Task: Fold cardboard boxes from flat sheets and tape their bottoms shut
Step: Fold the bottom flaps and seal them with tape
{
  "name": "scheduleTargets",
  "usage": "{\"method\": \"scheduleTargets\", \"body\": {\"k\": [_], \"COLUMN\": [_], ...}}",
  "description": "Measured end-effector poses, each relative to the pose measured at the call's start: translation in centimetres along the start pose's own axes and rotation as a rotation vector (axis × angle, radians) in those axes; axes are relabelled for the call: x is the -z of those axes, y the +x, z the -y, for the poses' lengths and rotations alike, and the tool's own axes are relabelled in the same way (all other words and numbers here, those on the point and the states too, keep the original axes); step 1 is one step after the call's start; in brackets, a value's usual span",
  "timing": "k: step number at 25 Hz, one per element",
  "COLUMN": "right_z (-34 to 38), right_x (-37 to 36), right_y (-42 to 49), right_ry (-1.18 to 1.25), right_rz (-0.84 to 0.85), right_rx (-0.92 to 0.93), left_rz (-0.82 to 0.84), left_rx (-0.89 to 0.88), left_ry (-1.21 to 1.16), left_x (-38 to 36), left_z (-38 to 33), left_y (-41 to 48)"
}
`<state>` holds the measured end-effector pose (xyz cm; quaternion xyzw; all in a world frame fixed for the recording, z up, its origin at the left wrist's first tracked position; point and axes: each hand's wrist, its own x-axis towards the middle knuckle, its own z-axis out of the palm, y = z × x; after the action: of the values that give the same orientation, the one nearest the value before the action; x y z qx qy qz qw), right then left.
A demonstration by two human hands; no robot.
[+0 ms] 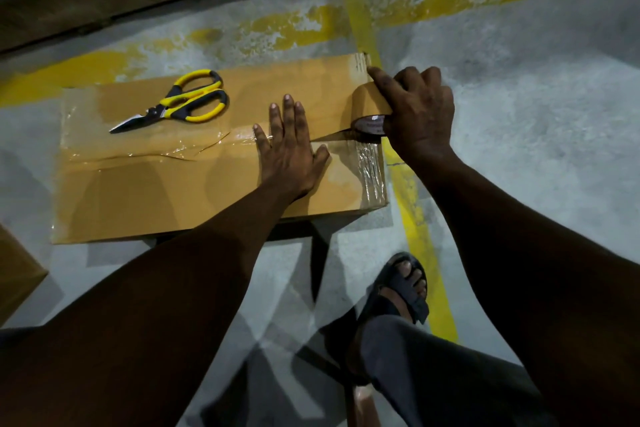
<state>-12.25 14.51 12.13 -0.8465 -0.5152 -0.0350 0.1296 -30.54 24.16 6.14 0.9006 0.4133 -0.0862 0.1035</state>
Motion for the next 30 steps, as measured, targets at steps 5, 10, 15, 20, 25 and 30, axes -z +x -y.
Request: {"method": "scheduleTargets", "body": {"k": [5, 10, 15, 20, 25, 30], "right_z": [-0.7, -1.6, -0.7, -0.9, -3.6, -4.9], "right_x": [-0.9, -1.7, -2.0, -1.6, -0.3, -1.5], "right_y": [-0.2, -1.1, -2.3, -1.5, -1.5, -3.6], "right_ry": [-0.086, 0.259, 0.615, 0.472, 0.225, 0.248], "right_rz": [-0.088, 0.014, 0.058, 0.042, 0.011, 0.119], "right_rx": [0.064, -0.179, -0.238, -0.199, -0.371, -0.362], "left_rz": [-0.006, 0.026, -0.007, -0.020, -0.012, 0.000], "left_rx": [-0.001, 0.028, -0.095, -0.106, -0.109, -0.081], "left_ry": [-0.016, -0.008, 0.041, 0.037, 0.034, 0.059], "left_x": [0.0, 0.2, -0.1, -0.7, -0.7, -0.4], "left_z": [0.1, -0.5, -3.2, -3.3, -3.1, -4.6], "left_y": [0.0, 0.1, -0.3, -0.4, -0.5, -0.3]}}
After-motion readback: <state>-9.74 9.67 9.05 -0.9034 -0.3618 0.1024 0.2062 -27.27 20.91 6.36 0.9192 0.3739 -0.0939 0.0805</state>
